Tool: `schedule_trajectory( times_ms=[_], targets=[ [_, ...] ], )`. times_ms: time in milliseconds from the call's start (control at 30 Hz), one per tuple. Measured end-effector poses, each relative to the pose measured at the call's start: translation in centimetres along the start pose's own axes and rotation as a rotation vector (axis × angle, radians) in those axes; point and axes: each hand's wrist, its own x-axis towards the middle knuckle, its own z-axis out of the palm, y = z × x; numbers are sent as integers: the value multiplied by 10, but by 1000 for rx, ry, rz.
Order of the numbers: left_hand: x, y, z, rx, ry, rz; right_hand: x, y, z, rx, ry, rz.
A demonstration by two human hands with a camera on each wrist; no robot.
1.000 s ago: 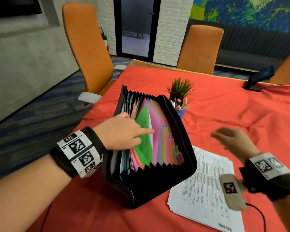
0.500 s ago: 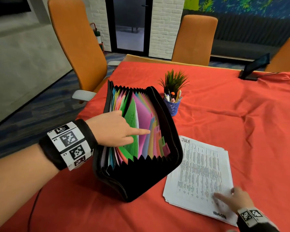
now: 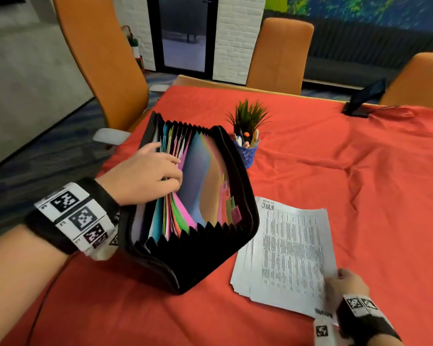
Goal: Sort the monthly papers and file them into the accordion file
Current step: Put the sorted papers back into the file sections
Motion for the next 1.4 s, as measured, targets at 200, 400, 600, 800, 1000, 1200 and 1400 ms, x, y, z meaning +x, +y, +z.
schedule_trajectory(
  times_ms=[200, 400, 600, 800, 1000, 1200, 1400],
  targets=[
    [2, -4, 4, -40, -9, -78, 2, 5, -3, -26, 54, -52],
    [5, 1, 3, -28, -37, -87, -2, -7, 11, -127, 6, -111],
    [8, 5, 3, -1, -43, -70, -8, -20, 15, -319, 43, -122],
    [5, 1, 3, 5, -30, -63, -16, -20, 19, -367, 116, -276],
    [0, -7, 6, 13, -5, -68, -10, -2, 27, -308, 124, -437],
    [-2, -11, 8, 5, 39, -47, -2, 4, 35, -487, 12, -531],
    [0, -10, 9, -19, 36, -47, -11, -16, 16, -378, -10, -471]
  ],
)
